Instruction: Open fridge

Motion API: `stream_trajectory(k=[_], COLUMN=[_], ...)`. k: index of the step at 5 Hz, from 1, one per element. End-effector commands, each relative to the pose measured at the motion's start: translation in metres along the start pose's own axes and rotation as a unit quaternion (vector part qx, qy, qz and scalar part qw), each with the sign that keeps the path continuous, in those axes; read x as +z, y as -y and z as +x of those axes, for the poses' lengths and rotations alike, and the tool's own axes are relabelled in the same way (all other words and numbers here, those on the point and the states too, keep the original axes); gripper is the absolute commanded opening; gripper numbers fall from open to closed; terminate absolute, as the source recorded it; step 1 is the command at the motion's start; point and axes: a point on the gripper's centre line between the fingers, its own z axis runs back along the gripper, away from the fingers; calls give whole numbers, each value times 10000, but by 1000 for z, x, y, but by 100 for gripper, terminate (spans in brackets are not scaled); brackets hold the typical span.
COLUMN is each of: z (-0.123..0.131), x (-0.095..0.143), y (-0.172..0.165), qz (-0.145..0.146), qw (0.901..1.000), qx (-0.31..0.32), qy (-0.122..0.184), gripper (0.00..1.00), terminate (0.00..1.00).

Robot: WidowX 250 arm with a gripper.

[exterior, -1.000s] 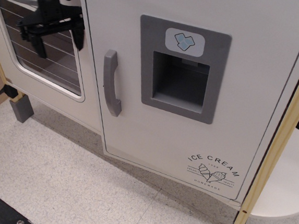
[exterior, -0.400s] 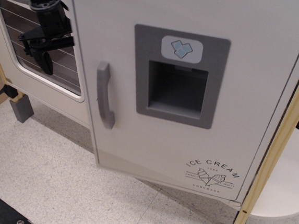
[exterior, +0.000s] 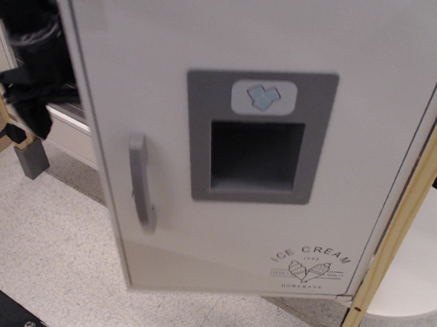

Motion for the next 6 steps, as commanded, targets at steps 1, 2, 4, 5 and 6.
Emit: stream_trajectory(k=[1,2,4,5,6], z=[-48,-71,-85,-85,-85], x=[30,32,33,33,33], y=[21,41,66,66,66], qz=[-184,-400,-530,-530,-530], qw=[9878,9770,9662,9662,9662], qx=[-1468,-2022,-2461,-2461,-2461], qy=[481,540,561,561,561], gripper=[100,100,100,100,100], terminate=[0,0,0,0,100])
